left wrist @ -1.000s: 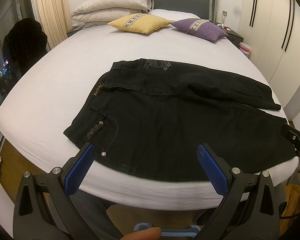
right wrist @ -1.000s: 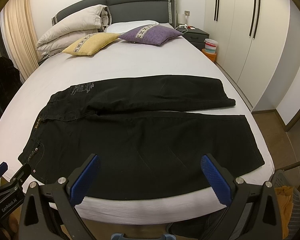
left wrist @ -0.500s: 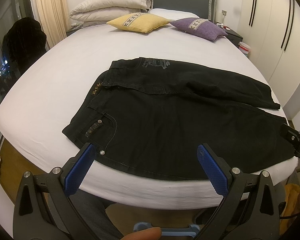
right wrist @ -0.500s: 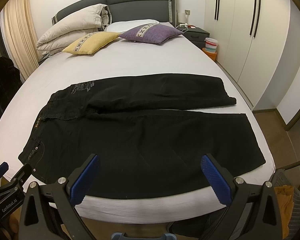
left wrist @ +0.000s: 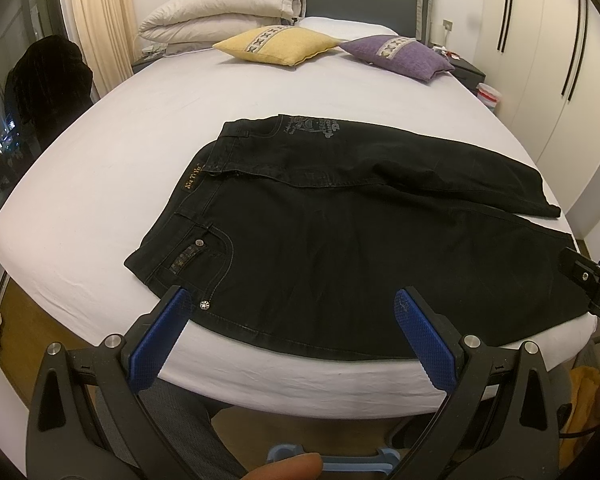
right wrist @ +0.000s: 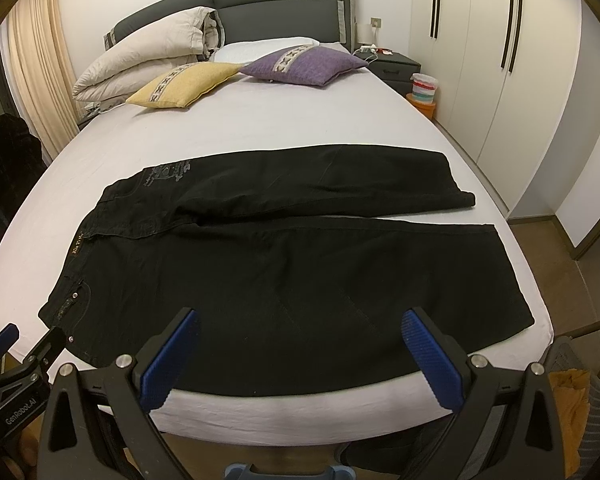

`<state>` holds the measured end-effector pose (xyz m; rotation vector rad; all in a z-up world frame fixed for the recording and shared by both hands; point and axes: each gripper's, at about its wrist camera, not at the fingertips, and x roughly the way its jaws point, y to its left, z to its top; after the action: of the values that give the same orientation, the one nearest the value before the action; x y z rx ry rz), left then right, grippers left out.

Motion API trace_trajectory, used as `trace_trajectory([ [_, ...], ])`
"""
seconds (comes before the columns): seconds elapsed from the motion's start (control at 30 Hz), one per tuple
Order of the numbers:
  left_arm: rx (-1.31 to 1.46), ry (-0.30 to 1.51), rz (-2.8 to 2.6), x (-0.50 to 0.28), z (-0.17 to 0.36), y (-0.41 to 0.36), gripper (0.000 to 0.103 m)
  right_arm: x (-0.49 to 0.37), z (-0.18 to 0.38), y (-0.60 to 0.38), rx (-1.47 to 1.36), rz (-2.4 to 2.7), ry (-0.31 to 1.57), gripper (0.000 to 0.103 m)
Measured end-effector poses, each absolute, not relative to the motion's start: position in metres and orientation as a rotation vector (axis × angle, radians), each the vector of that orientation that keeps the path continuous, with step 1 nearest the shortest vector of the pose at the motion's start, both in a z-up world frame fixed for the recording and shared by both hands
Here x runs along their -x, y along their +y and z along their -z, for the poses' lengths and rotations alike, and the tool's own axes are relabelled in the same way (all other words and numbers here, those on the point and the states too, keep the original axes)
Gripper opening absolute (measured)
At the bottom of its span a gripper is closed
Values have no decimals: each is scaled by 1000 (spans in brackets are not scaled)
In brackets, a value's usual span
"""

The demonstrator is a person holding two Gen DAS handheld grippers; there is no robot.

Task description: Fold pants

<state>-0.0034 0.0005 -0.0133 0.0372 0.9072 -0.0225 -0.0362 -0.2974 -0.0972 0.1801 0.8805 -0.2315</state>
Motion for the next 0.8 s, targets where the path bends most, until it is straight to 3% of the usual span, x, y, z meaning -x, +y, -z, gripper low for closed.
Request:
trace_trajectory([
  [0.57, -40, 895, 18, 1, 12, 5, 103, 36, 95, -296, -192, 190, 901, 103],
  [0.8, -3, 834, 224, -34, 7, 28, 103, 12, 75, -316, -86, -143, 823, 103],
])
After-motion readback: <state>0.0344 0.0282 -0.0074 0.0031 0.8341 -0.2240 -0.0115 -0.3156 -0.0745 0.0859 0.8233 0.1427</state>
